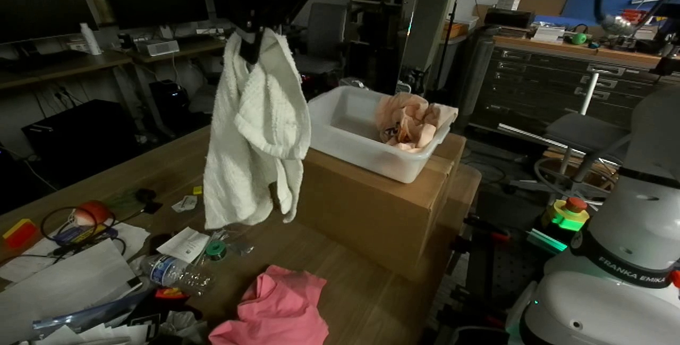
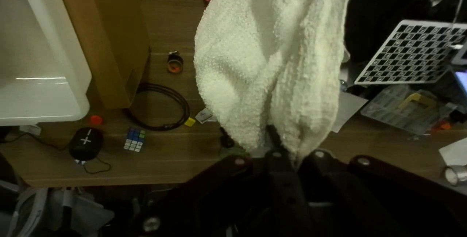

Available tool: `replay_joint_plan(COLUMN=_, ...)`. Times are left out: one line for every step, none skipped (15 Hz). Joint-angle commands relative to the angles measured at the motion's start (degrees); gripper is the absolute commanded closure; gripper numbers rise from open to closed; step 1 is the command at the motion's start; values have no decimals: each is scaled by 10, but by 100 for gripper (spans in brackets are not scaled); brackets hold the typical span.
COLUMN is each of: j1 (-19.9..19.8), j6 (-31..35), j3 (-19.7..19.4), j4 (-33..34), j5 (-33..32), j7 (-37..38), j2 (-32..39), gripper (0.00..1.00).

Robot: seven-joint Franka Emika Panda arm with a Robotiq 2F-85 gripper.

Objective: Pick up the clothes from the box and put them on the table

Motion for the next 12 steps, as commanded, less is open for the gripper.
replay_joint_plan(j1=-1, j6=-1, j3=-1, j4=51, j5=-80, j7=85, j2=50, gripper=95)
replay_joint_plan(j1=4, j6=-8, j3=-7, j4=55, j5=-93, j7=93, j2=55, gripper=67)
replay_joint_plan(j1=7, j6=-15, j3=-12, j4=56, j5=-106, j7=98, j2=59, gripper=66)
replay_joint_plan(j1=10, j6=-18, j3=-15, j4=56, j5=-117, j7=102, j2=63, gripper=59)
replay_joint_plan(j1=12, j6=-25, j3=-20, j4=54, j5=-121, j7=99, j2=62, gripper=53)
replay_joint_plan(j1=12, j6=-27, j3=-23, j4=51, j5=-126, j7=101, j2=61, gripper=45)
replay_joint_plan(j1=11, j6=-32, j3=-27, j4=45, j5=-128, j7=104, j2=57, gripper=37)
replay_joint_plan(j1=10, j6=-47, j3=-32, j4=41, j5=-125, j7=109, j2=51, gripper=30)
replay_joint_plan(j1=8, j6=-65, j3=-37, j4=36, j5=-118, j7=112, j2=46, gripper=23)
replay_joint_plan(j1=7, j6=-82, j3=-44, j4=28, j5=-104, j7=110, j2=40, gripper=15)
replay_joint_plan(j1=4, j6=-105, j3=-53, j4=19, j5=-91, j7=108, j2=31, gripper=8)
replay_joint_plan(j1=2, j6=-120, j3=-61, j4=11, j5=-82, j7=109, j2=28, gripper=0)
